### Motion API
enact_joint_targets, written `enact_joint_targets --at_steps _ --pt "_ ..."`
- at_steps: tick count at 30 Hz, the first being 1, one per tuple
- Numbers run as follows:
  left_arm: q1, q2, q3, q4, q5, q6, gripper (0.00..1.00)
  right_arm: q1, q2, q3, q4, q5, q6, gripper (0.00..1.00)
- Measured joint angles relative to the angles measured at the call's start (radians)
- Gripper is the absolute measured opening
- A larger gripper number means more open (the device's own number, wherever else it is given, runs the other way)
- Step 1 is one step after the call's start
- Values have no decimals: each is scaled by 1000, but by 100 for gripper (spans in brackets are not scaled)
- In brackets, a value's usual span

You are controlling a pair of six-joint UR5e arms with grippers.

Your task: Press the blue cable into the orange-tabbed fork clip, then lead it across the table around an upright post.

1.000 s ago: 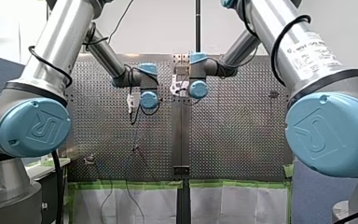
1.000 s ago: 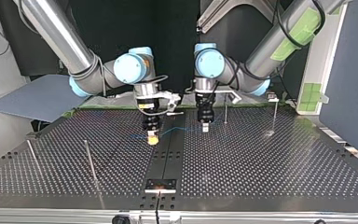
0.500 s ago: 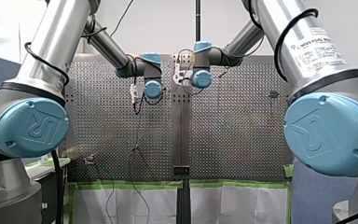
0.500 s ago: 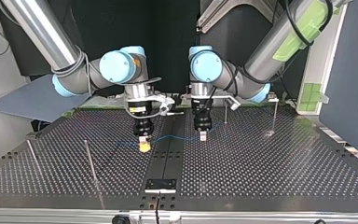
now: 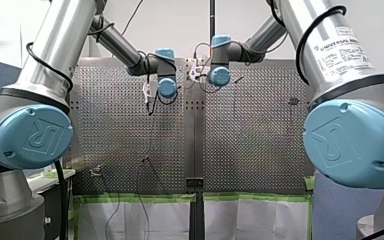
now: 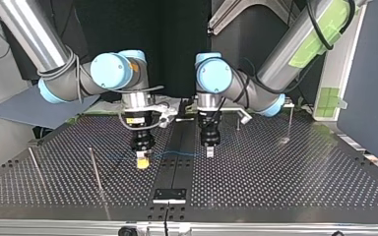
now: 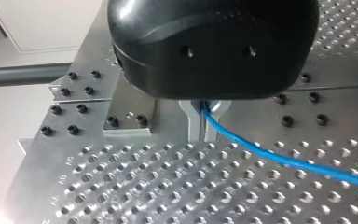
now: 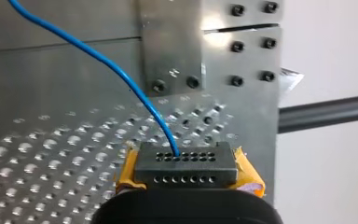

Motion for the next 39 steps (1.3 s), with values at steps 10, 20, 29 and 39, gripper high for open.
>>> enact_joint_targets --at_steps 10,20,29,39 --pt "-20 0 83 -64 6 0 0 -24 -31 -8 7 -3 6 0" --pt "-34 0 159 -107 22 -3 0 -60 -57 -8 22 -4 15 0" --pt "-37 -1 220 -147 72 -10 0 -98 -66 -8 38 -4 17 0" --pt "-42 -6 283 -184 112 -27 0 -134 -95 -8 43 -13 33 0"
